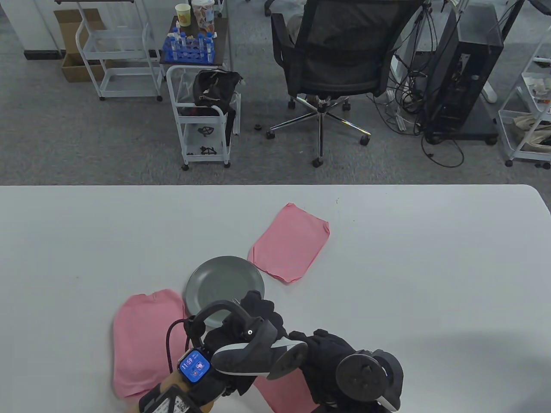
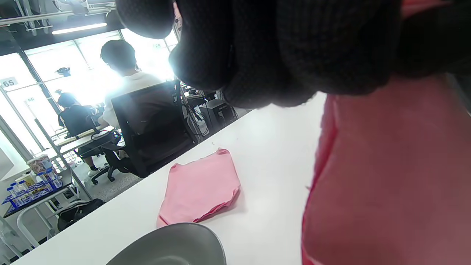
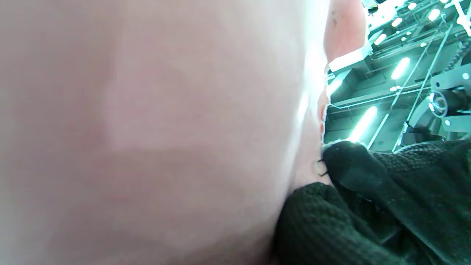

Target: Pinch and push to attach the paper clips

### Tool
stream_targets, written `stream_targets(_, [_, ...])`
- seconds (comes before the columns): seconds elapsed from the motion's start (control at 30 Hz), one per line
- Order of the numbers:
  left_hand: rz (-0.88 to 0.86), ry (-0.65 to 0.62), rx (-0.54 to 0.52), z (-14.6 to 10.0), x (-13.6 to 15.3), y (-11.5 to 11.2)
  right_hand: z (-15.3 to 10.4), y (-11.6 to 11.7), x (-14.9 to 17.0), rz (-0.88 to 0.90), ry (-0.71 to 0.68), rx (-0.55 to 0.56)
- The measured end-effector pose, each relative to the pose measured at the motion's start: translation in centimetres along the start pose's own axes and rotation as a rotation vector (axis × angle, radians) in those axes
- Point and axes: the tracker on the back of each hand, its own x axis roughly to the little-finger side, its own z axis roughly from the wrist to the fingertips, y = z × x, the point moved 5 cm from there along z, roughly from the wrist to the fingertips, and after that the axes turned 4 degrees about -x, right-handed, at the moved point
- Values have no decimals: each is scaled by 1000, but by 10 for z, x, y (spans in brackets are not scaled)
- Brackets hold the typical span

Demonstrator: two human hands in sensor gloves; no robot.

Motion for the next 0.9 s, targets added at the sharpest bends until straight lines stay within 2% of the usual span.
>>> stream_targets(0.2, [-89,-15,30,6,-1,-2,0,-1,2,59,7,2])
stream_targets(0.37, [-347,32,56,4,17,-19,0,0,13,149,46,-9])
stream_targets(0.43, [-454,123,-26,-11,40,-24,-2,-5,23,274,87,43])
stream_targets(0.5, [-601,228,-209,-36,74,-34,-7,-14,38,411,147,117])
stream_targets(0.53, [-694,283,-279,-47,87,-43,-9,-17,44,460,169,144])
stream_targets(0.57, [-878,354,-336,-62,99,-64,-11,-20,51,521,186,170])
stream_targets(0.6, [-1000,401,-322,-68,101,-80,-11,-20,55,556,196,180])
stream_targets(0.63, [-1163,485,-237,-75,96,-104,-11,-18,61,608,211,182])
stream_targets(0.67, [-1296,433,-53,-76,77,-125,-11,-14,66,666,228,177])
stream_targets(0.73, [-1336,319,141,-77,51,-139,-11,-7,72,733,250,170])
stream_targets(0.83, [-1308,303,59,-81,41,-138,-9,1,69,769,236,145])
stream_targets(0.9, [-1324,332,-4,-91,54,-134,-9,6,65,790,215,123])
